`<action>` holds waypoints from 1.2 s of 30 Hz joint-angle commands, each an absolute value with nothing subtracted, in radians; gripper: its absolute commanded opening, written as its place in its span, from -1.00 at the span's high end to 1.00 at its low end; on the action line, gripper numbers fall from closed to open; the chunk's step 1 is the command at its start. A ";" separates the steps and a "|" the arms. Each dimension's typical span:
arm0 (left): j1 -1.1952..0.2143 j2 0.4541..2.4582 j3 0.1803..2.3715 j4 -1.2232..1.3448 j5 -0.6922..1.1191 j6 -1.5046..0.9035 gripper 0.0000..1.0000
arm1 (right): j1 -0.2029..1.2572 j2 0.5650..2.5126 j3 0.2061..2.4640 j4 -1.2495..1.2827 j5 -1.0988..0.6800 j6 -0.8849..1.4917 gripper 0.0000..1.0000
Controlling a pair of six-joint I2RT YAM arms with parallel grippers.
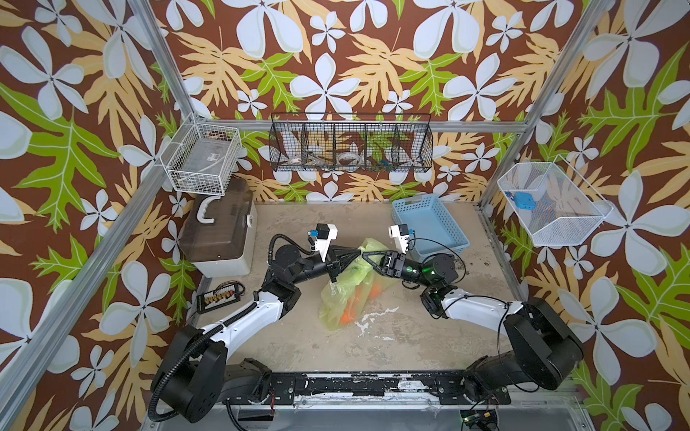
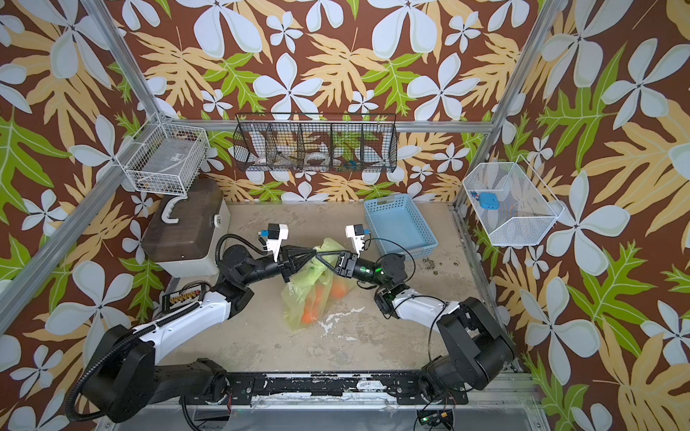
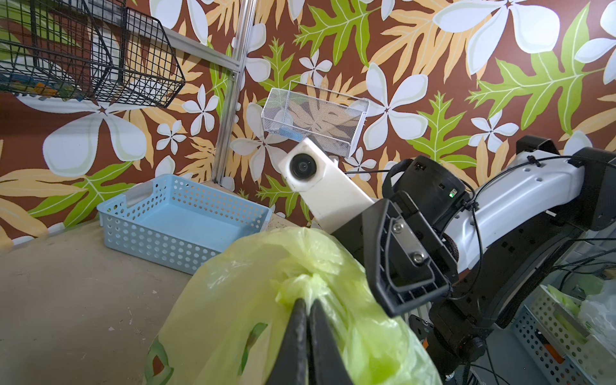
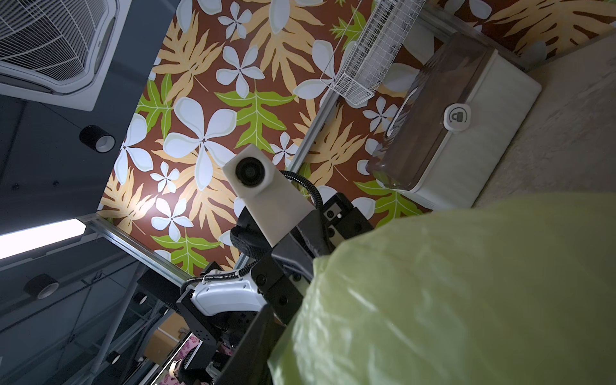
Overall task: Place the oranges into plastic bags & tie knots
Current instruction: Tie the plastic bag at the center of the board.
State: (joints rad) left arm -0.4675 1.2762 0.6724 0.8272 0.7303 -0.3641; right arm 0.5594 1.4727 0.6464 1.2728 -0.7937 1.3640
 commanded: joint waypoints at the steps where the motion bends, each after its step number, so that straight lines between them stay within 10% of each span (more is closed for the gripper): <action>1: -0.468 1.262 0.667 0.871 0.710 -0.372 1.00 | 0.552 1.443 0.632 1.252 -0.799 1.343 0.16; 9: -0.468 1.213 0.604 0.920 0.592 -0.357 1.00 | 0.516 1.245 0.566 0.944 -0.808 1.198 0.00; 16: -0.468 1.234 0.584 0.833 0.536 -0.309 1.00 | 0.609 1.135 0.569 0.675 -0.739 1.058 0.51; 36: -0.482 1.252 0.549 0.825 0.529 -0.305 1.00 | 0.736 1.294 0.604 0.745 -0.660 1.062 0.52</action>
